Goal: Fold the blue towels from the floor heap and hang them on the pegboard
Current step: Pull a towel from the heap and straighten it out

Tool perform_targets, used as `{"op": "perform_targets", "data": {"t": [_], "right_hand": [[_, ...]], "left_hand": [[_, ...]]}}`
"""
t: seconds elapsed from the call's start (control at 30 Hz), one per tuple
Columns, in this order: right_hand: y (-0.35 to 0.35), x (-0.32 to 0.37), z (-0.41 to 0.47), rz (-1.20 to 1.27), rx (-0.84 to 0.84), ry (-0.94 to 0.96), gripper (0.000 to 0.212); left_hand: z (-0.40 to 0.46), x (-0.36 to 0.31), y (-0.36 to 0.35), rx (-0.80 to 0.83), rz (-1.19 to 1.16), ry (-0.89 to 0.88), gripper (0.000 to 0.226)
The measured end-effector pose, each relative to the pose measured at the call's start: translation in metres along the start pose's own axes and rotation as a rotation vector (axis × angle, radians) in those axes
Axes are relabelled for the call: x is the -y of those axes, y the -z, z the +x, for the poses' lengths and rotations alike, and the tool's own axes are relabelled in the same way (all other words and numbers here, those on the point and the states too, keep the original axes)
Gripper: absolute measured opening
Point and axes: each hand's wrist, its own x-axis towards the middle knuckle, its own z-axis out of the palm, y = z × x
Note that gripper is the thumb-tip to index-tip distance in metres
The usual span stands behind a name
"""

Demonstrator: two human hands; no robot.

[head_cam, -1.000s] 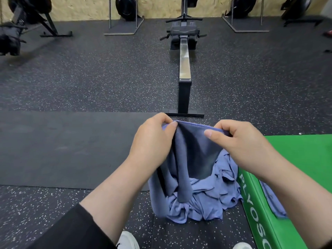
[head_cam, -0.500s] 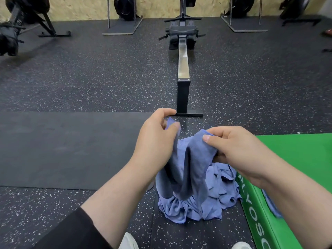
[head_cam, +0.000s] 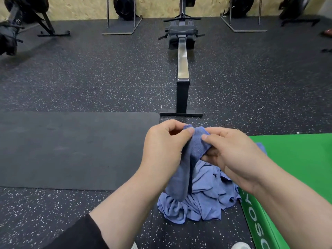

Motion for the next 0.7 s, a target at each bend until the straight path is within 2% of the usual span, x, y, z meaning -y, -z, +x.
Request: {"op": "perform_targets", "data": {"t": [0.2, 0.3, 0.37, 0.47, 0.53, 0.63, 0.7], "right_hand": [[-0.002, -0.001, 0.0, 0.129, 0.049, -0.043, 0.033], [-0.001, 0.002, 0.001, 0.282, 0.019, -0.066, 0.029], [0.002, 0.003, 0.002, 0.302, -0.006, -0.063, 0.028], [0.005, 0.003, 0.003, 0.126, -0.071, -0.039, 0.02], [0.007, 0.004, 0.003, 0.015, -0.084, -0.031, 0.028], [0.014, 0.004, 0.004, -0.503, -0.078, 0.126, 0.031], [0.016, 0.01, 0.003, -0.781, -0.03, 0.232, 0.034]], "left_hand": [[-0.007, 0.001, -0.007, 0.06, 0.211, -0.168, 0.025], [-0.007, 0.001, -0.008, 0.169, 0.295, -0.233, 0.018], [-0.009, -0.002, -0.007, 0.252, 0.309, -0.228, 0.025], [-0.012, -0.009, -0.003, 0.321, 0.305, -0.175, 0.037], [-0.008, -0.011, 0.002, 0.26, 0.25, -0.106, 0.037], [0.008, -0.007, 0.014, 0.114, 0.205, -0.099, 0.028], [0.015, -0.005, 0.022, 0.172, 0.325, -0.119, 0.031]]}}
